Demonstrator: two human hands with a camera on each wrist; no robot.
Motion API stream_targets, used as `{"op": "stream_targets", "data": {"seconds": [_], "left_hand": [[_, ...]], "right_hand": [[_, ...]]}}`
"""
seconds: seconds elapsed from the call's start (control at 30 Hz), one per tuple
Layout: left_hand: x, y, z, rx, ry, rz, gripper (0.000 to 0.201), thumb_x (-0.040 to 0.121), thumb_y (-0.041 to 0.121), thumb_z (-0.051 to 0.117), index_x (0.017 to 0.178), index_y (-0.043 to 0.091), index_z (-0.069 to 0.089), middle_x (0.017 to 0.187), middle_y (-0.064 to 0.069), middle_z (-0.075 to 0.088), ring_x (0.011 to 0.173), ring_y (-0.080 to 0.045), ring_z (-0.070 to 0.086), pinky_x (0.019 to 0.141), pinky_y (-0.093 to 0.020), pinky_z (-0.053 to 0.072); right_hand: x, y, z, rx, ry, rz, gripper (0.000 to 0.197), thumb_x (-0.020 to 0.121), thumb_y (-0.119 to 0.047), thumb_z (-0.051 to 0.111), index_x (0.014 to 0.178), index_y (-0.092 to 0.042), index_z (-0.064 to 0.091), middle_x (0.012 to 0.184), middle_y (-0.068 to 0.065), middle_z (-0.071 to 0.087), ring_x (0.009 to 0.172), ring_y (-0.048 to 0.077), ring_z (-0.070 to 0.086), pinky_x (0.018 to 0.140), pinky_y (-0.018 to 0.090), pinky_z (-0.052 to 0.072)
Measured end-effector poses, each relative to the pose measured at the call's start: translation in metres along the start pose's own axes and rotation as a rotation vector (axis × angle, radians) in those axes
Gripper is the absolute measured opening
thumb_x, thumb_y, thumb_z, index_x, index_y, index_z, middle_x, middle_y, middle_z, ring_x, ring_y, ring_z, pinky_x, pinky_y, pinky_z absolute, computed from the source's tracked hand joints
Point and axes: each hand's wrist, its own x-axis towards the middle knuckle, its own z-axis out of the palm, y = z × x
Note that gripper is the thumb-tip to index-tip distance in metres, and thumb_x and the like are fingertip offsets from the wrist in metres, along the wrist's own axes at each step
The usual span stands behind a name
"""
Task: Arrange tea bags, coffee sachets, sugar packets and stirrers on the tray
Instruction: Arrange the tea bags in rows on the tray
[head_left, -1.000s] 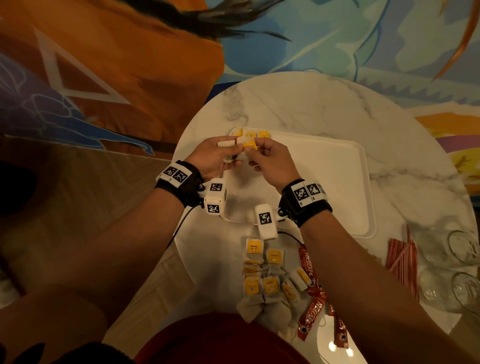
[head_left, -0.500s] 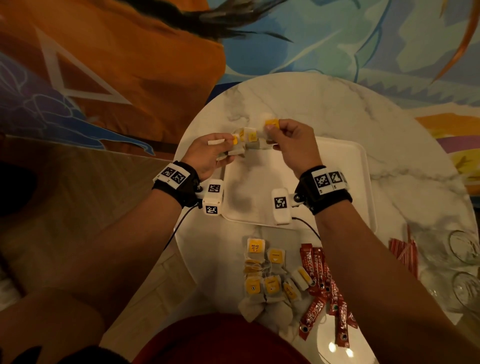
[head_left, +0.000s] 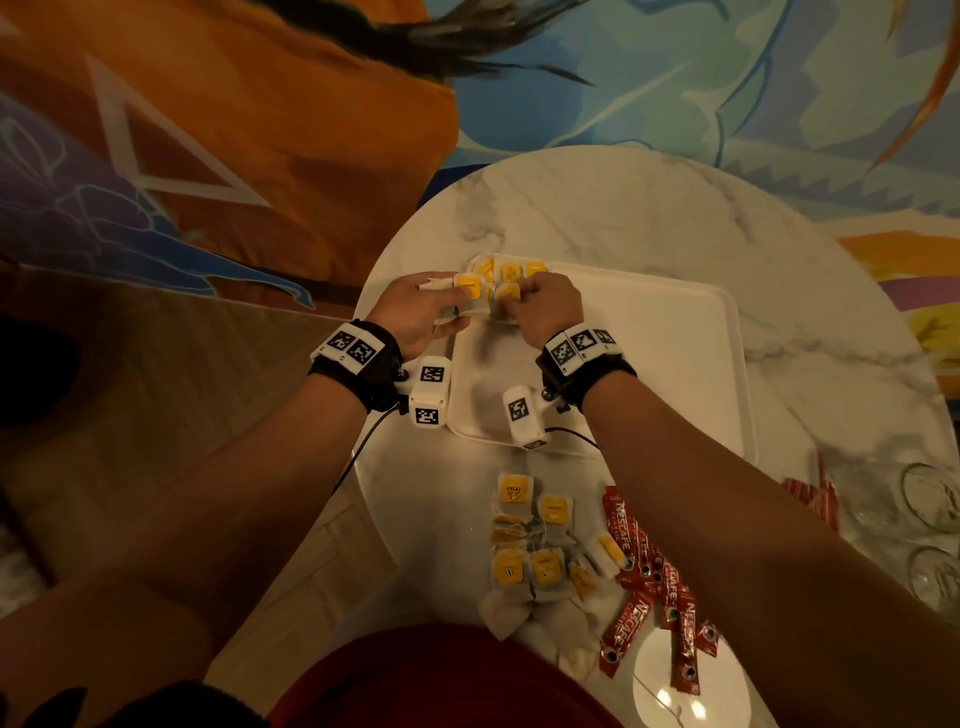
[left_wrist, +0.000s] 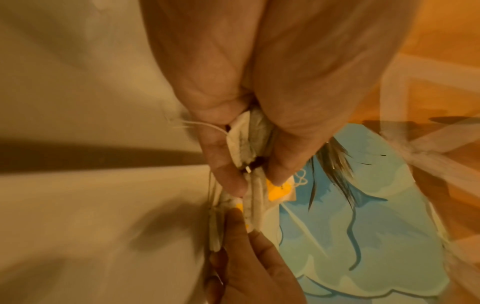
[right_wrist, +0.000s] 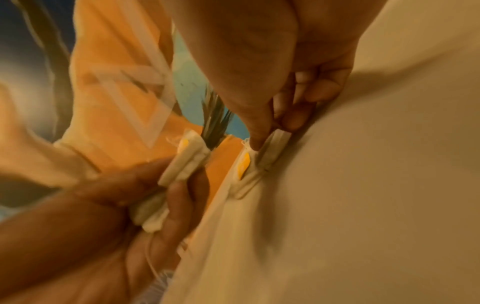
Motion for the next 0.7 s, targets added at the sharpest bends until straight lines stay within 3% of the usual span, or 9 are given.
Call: {"op": "stream_targets", "data": {"seconds": [0.1,0.17,0.27,0.33,0.4,0.43,0.57,0.7], "left_hand": [[-0.001,0.002,0.002,0.013,-0.031,-0.009,0.018,0.091,-0.003,0.064,0.1,0.011,0.07,0.102,-0.015,0.069,0.093,-0.027,0.066,0.073,-0.033,0.06],[0.0,0.004,0.002,0.018,-0.043,-0.016,0.02,0.091,-0.004,0.062,0.101,0.01,0.07,0.101,-0.015,0.069,0.091,-0.026,0.067,0.071,-0.032,0.059],[0.001,0.005,0.004,0.009,-0.055,-0.025,0.022,0.09,-0.003,0.064,0.109,0.007,0.068,0.104,-0.016,0.069,0.091,-0.026,0.068,0.07,-0.032,0.059],[0.001,0.003,0.008,0.028,-0.062,-0.021,0.028,0.088,-0.002,0.068,0.116,0.005,0.068,0.106,-0.016,0.069,0.094,-0.027,0.068,0.072,-0.033,0.059],[0.001,0.002,0.011,0.037,-0.073,-0.025,0.031,0.086,-0.002,0.07,0.117,0.004,0.068,0.106,-0.017,0.068,0.096,-0.027,0.067,0.073,-0.033,0.058],[0.0,0.001,0.013,0.041,-0.087,-0.027,0.03,0.086,-0.002,0.07,0.116,0.005,0.068,0.105,-0.017,0.068,0.096,-0.027,0.067,0.071,-0.033,0.058],[-0.003,-0.006,0.018,0.059,-0.104,-0.053,0.02,0.088,-0.003,0.068,0.103,0.01,0.068,0.096,-0.012,0.07,0.09,-0.024,0.069,0.072,-0.034,0.059],[-0.006,-0.008,0.02,0.051,-0.134,-0.069,0.006,0.092,0.004,0.064,0.095,0.009,0.065,0.084,-0.007,0.063,0.077,-0.021,0.063,0.071,-0.033,0.059]], "right_hand": [[-0.001,-0.002,-0.003,-0.039,0.026,-0.023,0.026,0.086,-0.033,0.071,0.106,-0.016,0.068,0.105,0.006,0.071,0.099,0.025,0.065,0.077,0.024,0.042],[-0.002,-0.006,-0.01,-0.041,0.06,-0.047,0.033,0.089,-0.042,0.069,0.11,-0.017,0.068,0.11,0.004,0.071,0.102,0.022,0.064,0.082,0.025,0.043],[-0.01,-0.013,-0.022,0.096,0.056,-0.14,0.029,0.095,-0.042,0.062,0.1,-0.016,0.073,0.096,0.001,0.073,0.089,0.017,0.065,0.083,0.03,0.05],[-0.018,-0.015,-0.026,0.255,0.0,-0.205,0.024,0.096,-0.035,0.062,0.092,-0.015,0.076,0.082,-0.006,0.07,0.076,0.008,0.062,0.077,0.028,0.05],[-0.024,-0.011,-0.022,0.317,-0.03,-0.234,0.016,0.093,-0.029,0.068,0.094,-0.015,0.077,0.082,-0.009,0.07,0.076,0.004,0.063,0.078,0.024,0.051],[-0.026,-0.007,-0.018,0.314,-0.035,-0.225,0.015,0.091,-0.027,0.071,0.097,-0.014,0.076,0.086,-0.007,0.071,0.08,0.007,0.064,0.081,0.025,0.053],[-0.033,0.014,-0.003,0.345,-0.03,-0.161,0.011,0.087,-0.024,0.072,0.094,-0.015,0.075,0.086,0.0,0.073,0.082,0.02,0.069,0.084,0.044,0.058],[-0.029,0.019,-0.012,0.346,0.014,-0.16,0.018,0.085,-0.028,0.072,0.096,-0.014,0.075,0.084,0.001,0.073,0.077,0.017,0.067,0.083,0.042,0.058]]}}
